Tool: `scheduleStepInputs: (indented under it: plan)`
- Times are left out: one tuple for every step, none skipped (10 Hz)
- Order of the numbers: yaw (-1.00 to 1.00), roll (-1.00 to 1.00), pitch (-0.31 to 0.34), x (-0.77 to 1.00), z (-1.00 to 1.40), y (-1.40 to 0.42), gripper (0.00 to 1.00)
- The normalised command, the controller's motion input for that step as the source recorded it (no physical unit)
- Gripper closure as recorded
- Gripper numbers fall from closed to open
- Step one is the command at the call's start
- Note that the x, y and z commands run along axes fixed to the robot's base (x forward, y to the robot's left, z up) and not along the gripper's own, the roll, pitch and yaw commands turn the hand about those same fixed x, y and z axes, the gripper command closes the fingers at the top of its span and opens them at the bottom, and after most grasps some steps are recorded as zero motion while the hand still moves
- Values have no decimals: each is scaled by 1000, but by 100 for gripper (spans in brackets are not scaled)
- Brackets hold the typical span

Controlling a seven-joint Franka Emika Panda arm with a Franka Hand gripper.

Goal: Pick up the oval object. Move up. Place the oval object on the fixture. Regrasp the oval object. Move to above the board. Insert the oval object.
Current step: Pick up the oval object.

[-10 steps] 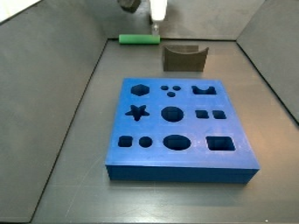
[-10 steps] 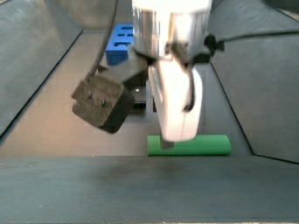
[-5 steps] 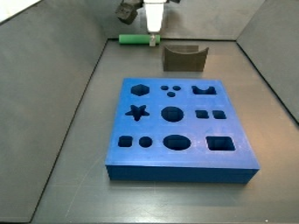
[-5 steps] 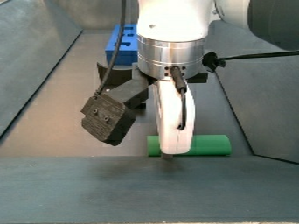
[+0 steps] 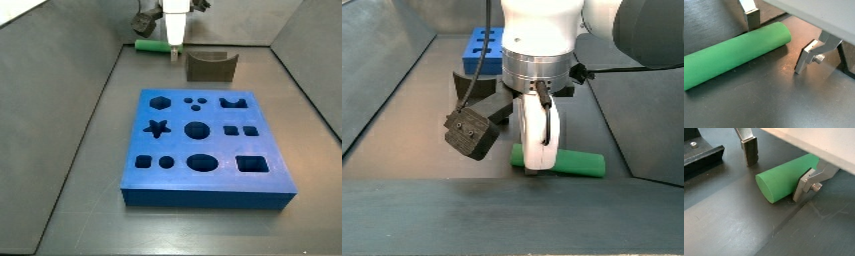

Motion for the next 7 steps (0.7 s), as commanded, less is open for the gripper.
scheduleStepInputs:
  plan:
    - [-100, -229, -254, -220, -183, 0, 0]
    - [-157, -500, -361, 0, 0, 17, 0]
    - [-226, -500, -400, 9, 60, 11, 0]
    - [-114, -463, -246, 0, -140, 160, 0]
    - [-149, -393, -196, 114, -294, 20, 0]
    - [-57, -67, 0, 57, -26, 29, 0]
    - [0, 0, 0, 0, 0, 0, 100]
